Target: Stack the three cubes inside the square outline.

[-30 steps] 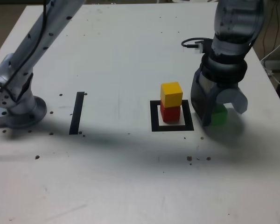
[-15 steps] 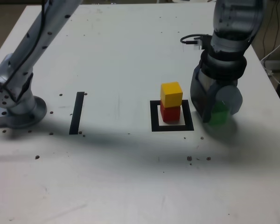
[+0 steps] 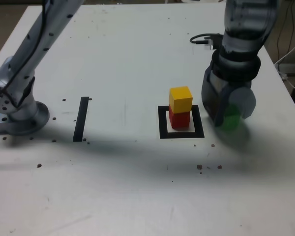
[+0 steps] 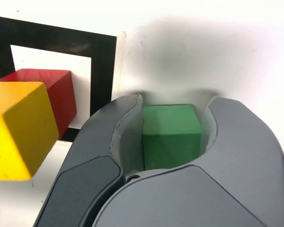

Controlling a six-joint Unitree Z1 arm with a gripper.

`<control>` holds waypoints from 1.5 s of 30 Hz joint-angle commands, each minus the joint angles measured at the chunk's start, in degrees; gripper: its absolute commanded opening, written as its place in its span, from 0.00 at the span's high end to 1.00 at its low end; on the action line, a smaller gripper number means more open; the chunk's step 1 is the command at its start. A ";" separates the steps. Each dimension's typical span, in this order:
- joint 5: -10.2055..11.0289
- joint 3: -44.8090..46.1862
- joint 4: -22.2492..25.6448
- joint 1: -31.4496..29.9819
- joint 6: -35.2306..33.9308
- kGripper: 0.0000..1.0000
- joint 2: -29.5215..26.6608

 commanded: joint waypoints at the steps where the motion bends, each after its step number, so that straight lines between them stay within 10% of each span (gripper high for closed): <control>1: 0.20 -0.15 0.13 0.04 0.26 0.76 -1.55; 19: 3.92 6.09 6.11 -0.22 1.46 0.76 -18.63; 45: 2.29 13.58 7.99 -0.22 1.56 0.76 -17.90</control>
